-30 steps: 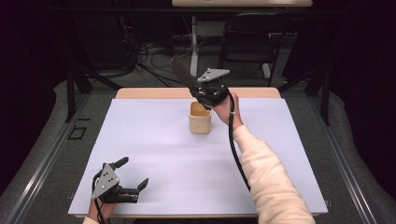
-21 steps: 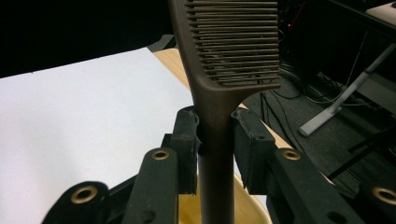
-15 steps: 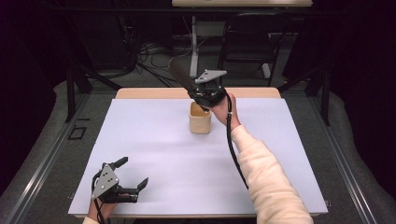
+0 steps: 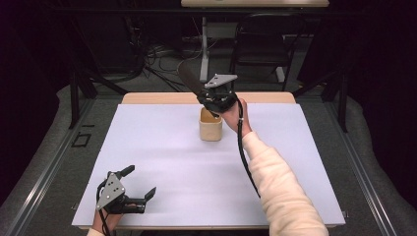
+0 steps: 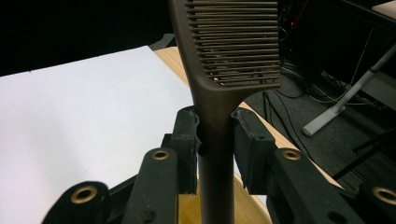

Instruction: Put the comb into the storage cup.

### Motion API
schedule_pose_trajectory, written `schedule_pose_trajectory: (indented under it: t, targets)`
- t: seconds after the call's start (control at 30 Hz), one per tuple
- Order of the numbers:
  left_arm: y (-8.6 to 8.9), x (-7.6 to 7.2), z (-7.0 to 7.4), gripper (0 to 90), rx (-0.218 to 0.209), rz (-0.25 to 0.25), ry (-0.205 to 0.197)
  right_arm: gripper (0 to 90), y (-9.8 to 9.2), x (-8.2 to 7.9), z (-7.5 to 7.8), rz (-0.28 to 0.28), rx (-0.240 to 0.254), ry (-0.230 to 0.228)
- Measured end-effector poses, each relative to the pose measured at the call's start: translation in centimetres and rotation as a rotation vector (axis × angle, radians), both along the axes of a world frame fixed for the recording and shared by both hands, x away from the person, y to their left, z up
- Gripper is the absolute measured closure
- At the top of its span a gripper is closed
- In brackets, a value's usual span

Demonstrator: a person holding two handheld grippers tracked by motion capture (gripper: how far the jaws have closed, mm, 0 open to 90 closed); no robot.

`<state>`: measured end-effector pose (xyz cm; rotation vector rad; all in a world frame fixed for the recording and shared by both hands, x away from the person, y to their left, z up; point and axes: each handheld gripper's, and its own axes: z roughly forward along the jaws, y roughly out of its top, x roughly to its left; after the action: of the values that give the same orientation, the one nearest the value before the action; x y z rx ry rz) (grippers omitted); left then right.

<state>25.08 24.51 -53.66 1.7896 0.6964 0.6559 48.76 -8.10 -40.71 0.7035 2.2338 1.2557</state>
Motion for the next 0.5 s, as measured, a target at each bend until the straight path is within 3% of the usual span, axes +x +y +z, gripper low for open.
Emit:
schedule_pose_trajectory:
  t: [0.5]
  targets:
    - [-0.01, 0.03, -0.02, 0.1, 0.008, -0.001, 0.000, 71.2, 0.30, 0.42, -1.02, -0.005, -0.011, 0.012]
